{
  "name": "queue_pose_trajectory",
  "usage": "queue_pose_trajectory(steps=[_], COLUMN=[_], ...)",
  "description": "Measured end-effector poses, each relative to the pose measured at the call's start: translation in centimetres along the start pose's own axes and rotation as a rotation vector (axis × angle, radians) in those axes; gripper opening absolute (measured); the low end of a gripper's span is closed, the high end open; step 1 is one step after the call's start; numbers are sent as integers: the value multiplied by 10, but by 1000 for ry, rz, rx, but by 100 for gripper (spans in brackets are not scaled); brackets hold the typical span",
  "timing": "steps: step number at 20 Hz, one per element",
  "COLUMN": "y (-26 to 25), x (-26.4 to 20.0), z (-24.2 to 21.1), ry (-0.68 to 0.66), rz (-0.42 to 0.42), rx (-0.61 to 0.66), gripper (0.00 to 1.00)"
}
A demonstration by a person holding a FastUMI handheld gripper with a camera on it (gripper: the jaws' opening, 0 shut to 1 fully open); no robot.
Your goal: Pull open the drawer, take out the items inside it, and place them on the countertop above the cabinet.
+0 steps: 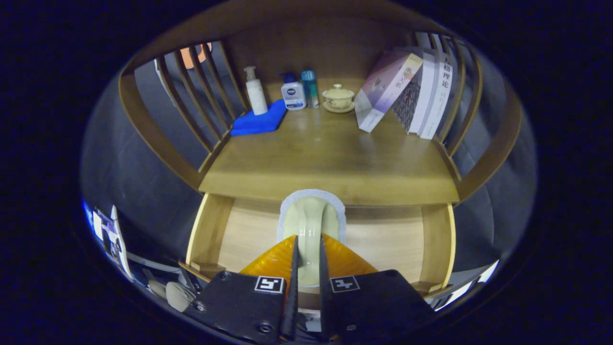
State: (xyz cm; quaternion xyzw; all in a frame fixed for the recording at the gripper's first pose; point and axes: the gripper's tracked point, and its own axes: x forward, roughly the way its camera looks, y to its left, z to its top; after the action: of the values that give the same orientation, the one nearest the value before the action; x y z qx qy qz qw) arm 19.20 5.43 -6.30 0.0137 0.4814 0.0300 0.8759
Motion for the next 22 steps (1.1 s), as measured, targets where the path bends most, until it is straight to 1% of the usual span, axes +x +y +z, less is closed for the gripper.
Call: queue_pose_trajectory(steps=[6,8,9,12,15,20,22], y=[-6,-15,-17,-16,-25,-23,-22], x=[25,36,41,57,73,95,96], z=[46,61,67,80,99,105,107], ry=[22,19,22,44,29,33,26], rz=[-13,-40,-47,-33,-61,-28,-17], rx=[37,26,24,41,34,74,79], gripper=[22,22,22,22,22,22,22])
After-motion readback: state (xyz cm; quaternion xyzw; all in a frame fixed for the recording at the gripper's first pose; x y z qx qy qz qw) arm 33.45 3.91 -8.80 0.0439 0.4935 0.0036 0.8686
